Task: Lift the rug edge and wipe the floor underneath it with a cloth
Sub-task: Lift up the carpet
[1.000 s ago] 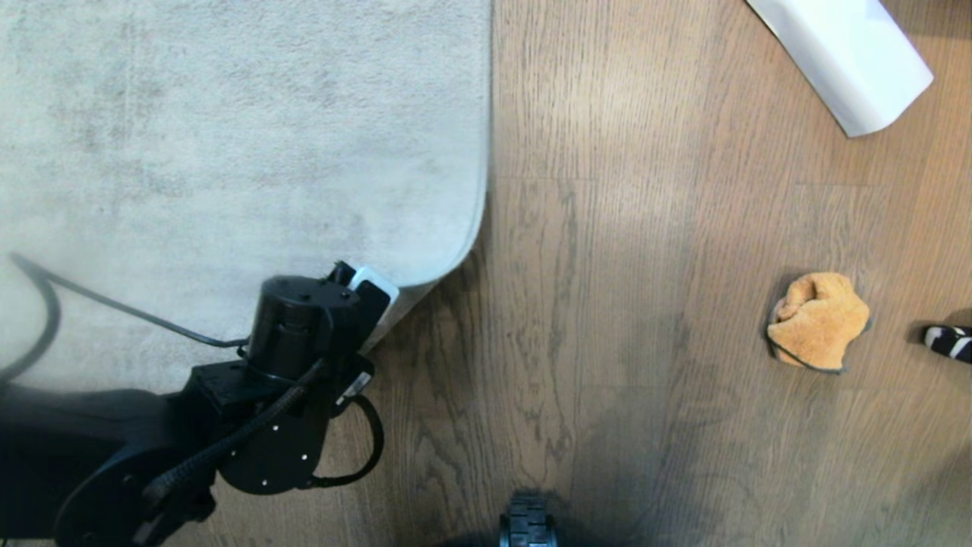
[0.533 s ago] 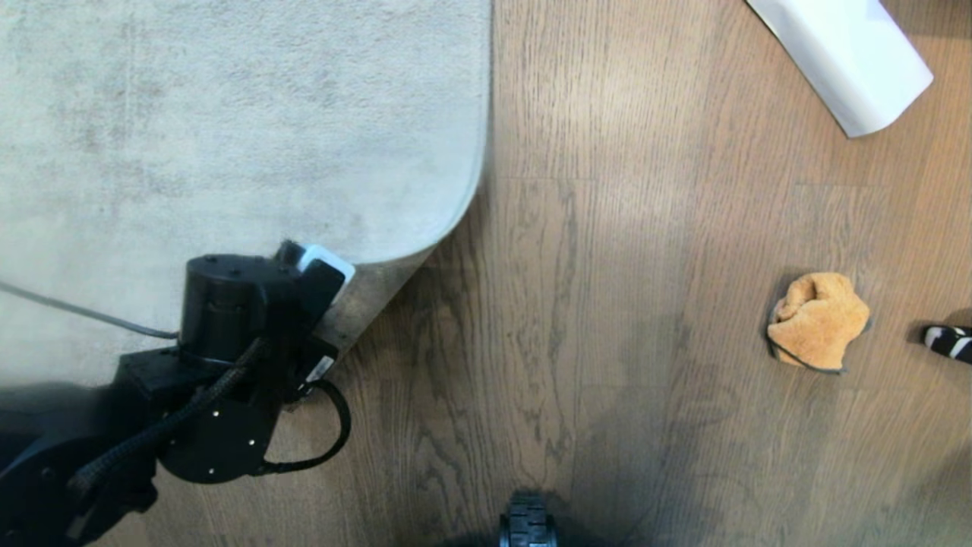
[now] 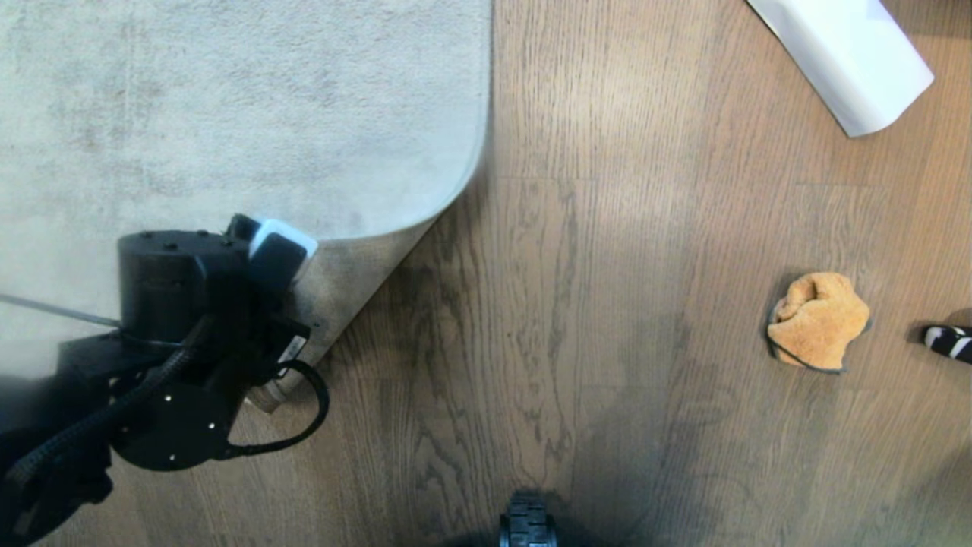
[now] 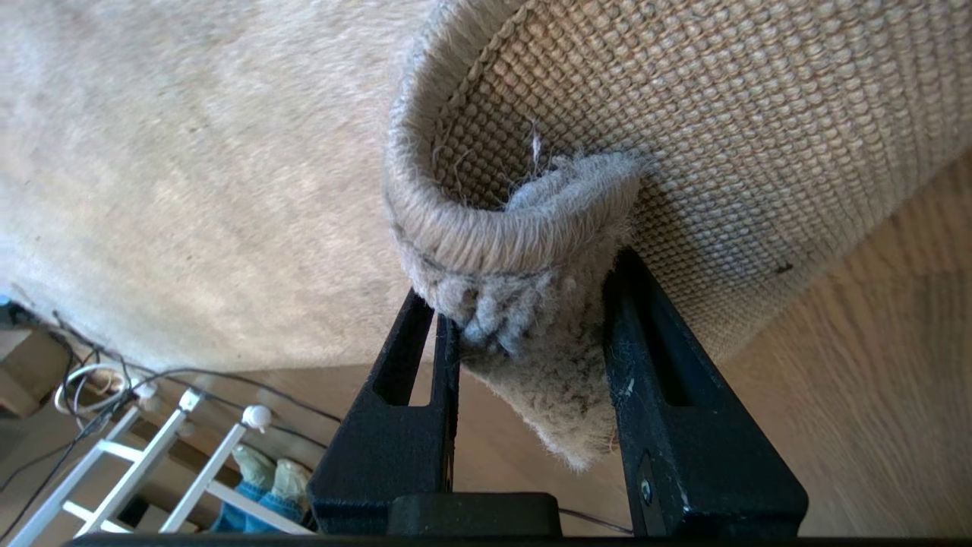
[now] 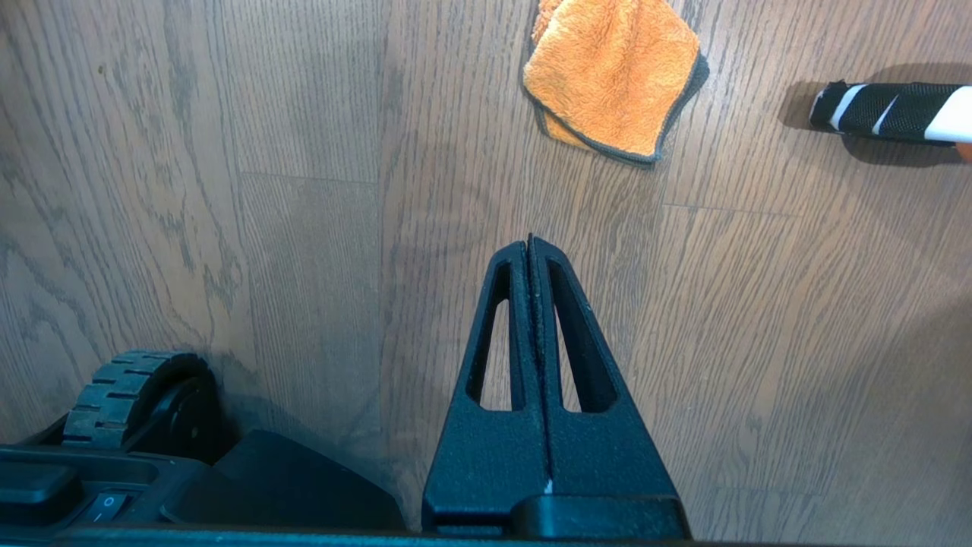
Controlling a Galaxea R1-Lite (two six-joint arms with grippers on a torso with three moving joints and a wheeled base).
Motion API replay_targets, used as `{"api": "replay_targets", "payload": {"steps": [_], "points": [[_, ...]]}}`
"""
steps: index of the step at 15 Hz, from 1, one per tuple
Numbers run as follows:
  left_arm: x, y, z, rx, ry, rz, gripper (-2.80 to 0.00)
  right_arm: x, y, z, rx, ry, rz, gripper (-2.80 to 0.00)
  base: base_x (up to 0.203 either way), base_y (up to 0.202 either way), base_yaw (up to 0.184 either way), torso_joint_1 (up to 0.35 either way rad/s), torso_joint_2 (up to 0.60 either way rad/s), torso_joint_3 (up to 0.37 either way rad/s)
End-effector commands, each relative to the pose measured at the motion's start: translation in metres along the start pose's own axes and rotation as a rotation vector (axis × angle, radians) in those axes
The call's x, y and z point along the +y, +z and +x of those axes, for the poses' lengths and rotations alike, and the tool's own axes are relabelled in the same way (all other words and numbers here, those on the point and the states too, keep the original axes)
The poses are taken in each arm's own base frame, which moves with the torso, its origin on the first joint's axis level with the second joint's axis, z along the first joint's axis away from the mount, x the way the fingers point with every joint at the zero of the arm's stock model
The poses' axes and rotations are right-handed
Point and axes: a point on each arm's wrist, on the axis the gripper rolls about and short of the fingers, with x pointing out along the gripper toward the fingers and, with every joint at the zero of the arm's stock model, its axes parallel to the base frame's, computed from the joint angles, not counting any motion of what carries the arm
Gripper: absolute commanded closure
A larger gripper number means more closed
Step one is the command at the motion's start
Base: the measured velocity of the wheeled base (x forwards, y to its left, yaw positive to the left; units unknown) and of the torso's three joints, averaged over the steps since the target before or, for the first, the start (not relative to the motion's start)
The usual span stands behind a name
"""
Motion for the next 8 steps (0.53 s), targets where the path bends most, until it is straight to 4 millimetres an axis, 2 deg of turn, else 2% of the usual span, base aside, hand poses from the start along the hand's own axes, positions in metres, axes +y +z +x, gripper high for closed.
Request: {"api": "replay_targets", "payload": {"steps": [1,8], "points": [[0.012,0.0,-0.003,-0.008,0.03,-0.032,0.0,0.0,0.0,0.0,-0.001,0.0,-0.001,0.0,0.0,0.0,0.0,0.0,0.0,0.0],[0.053,-0.003,-0.007,-0.006,0.145,-0.13,0.0,0.0,0.0,0.0,-0.001,0.0,-0.001,0.0,0.0,0.0,0.0,0.0,0.0,0.0]]}}
